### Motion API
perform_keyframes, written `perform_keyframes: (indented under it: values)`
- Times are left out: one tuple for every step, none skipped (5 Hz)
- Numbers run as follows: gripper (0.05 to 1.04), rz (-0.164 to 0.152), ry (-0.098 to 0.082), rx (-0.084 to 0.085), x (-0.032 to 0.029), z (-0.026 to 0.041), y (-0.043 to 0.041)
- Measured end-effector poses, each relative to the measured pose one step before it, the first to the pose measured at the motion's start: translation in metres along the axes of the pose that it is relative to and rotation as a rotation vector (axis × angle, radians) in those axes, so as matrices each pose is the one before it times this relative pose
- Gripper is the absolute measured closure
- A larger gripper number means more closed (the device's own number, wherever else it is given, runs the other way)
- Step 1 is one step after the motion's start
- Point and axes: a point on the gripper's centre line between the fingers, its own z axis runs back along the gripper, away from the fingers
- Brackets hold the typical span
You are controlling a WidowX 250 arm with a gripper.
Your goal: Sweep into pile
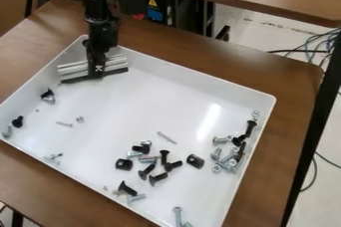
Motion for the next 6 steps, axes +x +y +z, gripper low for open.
perform_keyframes:
  values:
    - [0.721, 0.0541, -0.0214, 0.0067, -0.00736, -0.00569, -0.00534]
    - [0.721, 0.0602, -0.0071, -0.0121, -0.01249, -0.00533, -0.01185]
    - [0.721, 0.0749, 0.0221, -0.0188, -0.01911, -0.00438, -0.01906]
    - [0.721, 0.0481, 0.0028, 0.0003, -0.01529, -0.00299, -0.00102]
    - [0.721, 0.0444, 0.0034, -0.0083, -0.00980, -0.00180, -0.00050]
    - [0.721, 0.0941, 0.0019, -0.0200, -0.00605, -0.00184, -0.00928]
